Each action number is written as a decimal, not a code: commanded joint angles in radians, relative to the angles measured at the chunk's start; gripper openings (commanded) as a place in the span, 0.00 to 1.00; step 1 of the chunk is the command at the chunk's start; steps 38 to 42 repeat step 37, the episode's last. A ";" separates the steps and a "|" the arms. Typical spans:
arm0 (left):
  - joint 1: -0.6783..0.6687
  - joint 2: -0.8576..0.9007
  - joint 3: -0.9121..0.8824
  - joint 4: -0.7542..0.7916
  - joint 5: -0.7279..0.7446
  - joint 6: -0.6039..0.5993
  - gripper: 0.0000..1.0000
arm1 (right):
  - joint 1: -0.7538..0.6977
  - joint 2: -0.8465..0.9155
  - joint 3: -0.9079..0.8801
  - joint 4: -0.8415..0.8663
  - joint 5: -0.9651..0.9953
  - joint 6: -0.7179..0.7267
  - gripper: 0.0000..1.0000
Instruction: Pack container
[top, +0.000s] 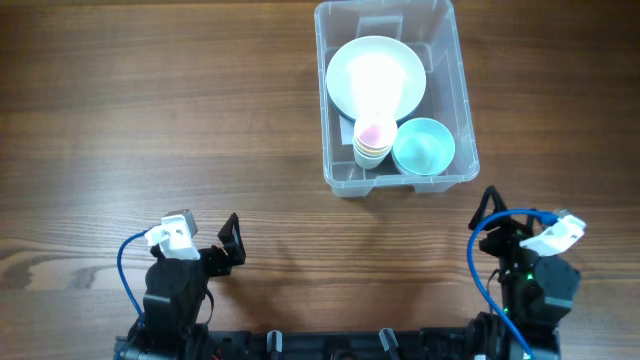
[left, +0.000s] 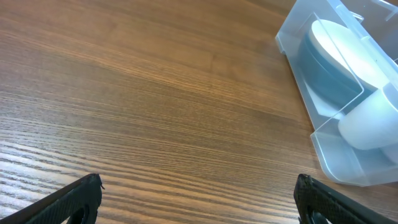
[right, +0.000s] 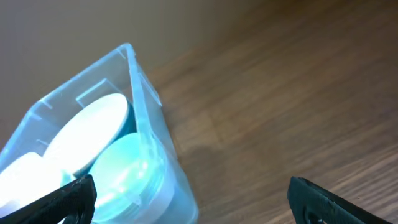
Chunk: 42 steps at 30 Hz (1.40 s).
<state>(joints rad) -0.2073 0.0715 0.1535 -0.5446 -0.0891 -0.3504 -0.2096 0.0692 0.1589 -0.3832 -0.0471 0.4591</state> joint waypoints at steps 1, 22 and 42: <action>0.008 -0.007 -0.006 0.004 -0.013 0.002 1.00 | 0.006 -0.028 -0.032 0.024 -0.033 0.041 1.00; 0.008 -0.006 -0.006 0.004 -0.013 0.002 1.00 | 0.006 -0.027 -0.032 0.024 -0.033 0.102 1.00; 0.008 -0.006 -0.006 0.004 -0.013 0.002 1.00 | 0.006 -0.027 -0.032 0.024 -0.033 0.102 1.00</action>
